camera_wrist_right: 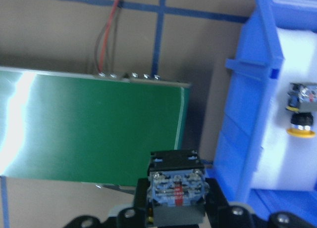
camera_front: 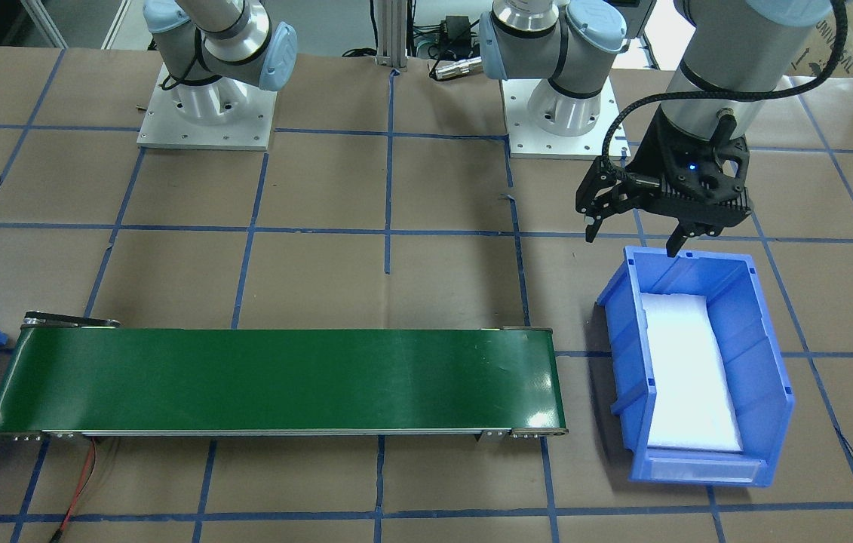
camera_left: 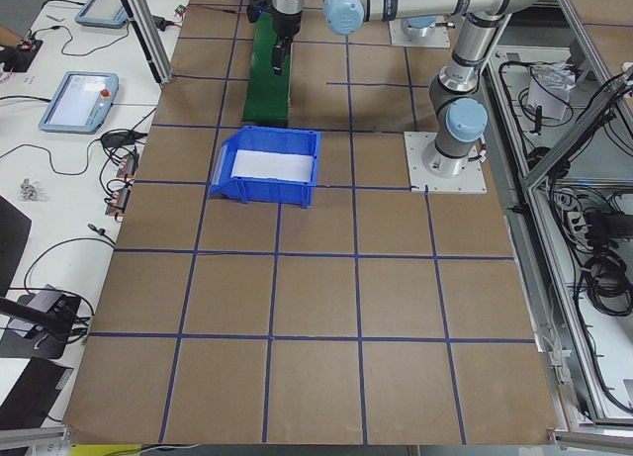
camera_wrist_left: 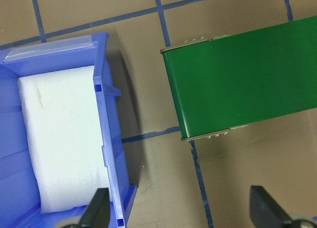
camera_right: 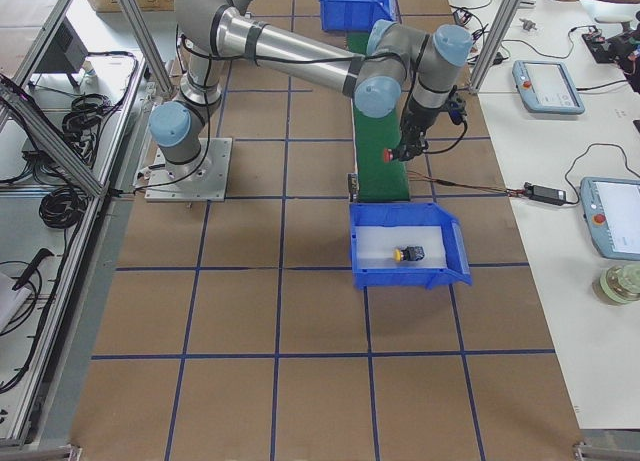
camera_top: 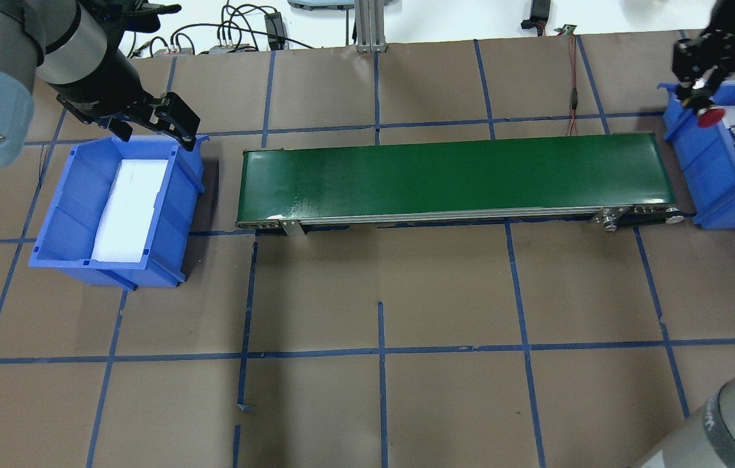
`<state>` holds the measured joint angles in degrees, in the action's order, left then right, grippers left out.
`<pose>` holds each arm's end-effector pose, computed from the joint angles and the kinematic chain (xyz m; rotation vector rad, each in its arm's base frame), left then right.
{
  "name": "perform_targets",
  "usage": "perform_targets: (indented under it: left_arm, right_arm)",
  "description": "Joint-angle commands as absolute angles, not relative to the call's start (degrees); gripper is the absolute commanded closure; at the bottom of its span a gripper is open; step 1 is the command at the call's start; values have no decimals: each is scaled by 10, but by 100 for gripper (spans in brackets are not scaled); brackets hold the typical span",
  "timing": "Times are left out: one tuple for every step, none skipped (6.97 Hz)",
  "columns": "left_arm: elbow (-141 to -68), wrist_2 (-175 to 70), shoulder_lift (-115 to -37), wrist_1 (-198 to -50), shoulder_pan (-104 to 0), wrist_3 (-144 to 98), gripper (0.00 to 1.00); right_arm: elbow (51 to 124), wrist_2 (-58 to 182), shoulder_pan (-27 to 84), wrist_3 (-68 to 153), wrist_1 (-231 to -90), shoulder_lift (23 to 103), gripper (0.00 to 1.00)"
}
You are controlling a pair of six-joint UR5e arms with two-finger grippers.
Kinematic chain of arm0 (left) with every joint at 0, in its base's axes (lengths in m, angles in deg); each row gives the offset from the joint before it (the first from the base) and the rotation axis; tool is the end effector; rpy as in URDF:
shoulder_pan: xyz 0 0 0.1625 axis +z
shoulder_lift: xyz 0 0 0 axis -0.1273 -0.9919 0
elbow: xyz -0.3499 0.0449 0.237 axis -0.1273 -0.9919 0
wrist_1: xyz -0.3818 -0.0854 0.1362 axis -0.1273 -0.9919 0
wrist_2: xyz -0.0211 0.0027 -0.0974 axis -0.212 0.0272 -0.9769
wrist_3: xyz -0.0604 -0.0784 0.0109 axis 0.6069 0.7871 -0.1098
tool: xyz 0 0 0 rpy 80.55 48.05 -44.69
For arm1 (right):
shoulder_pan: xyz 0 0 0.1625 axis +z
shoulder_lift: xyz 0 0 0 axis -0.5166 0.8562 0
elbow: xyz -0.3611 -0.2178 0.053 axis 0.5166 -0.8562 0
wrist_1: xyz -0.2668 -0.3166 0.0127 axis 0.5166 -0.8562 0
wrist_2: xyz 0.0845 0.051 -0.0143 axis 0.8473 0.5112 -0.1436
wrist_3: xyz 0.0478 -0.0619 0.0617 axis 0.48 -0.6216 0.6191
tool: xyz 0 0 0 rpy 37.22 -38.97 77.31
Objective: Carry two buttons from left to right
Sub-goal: 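Lower the red button into the bin and open the right gripper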
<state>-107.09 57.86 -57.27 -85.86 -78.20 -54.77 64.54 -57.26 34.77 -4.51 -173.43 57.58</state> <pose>-0.0951 -0.5204 0.4696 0.3425 3.1130 -0.2063 -0.1586 -0.6545 0.4042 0.1858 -3.0791 -0.2002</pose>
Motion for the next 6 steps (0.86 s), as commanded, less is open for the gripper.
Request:
perform_targets:
  left_arm:
    - [-1072, 579, -573, -859, -782, -548, 0]
    - [-1073, 579, -573, -859, -782, -548, 0]
    - [-1073, 579, -573, -859, -782, -547, 0]
    - [-1072, 579, -573, -859, -782, -547, 0]
    - [-1073, 579, -573, -859, -782, -547, 0]
    - [-1073, 579, -573, -859, -782, -547, 0]
  right_arm:
    - [649, -580, 236, -129, -1700, 570, 92]
    - [648, -579, 218, -136, -1696, 569, 92]
    - [646, -583, 216, -135, -1700, 559, 92]
    - [638, -585, 216, -134, -1730, 528, 92]
    - [634, -586, 222, -130, -1782, 503, 92]
    - [634, -585, 236, -128, -1830, 487, 92]
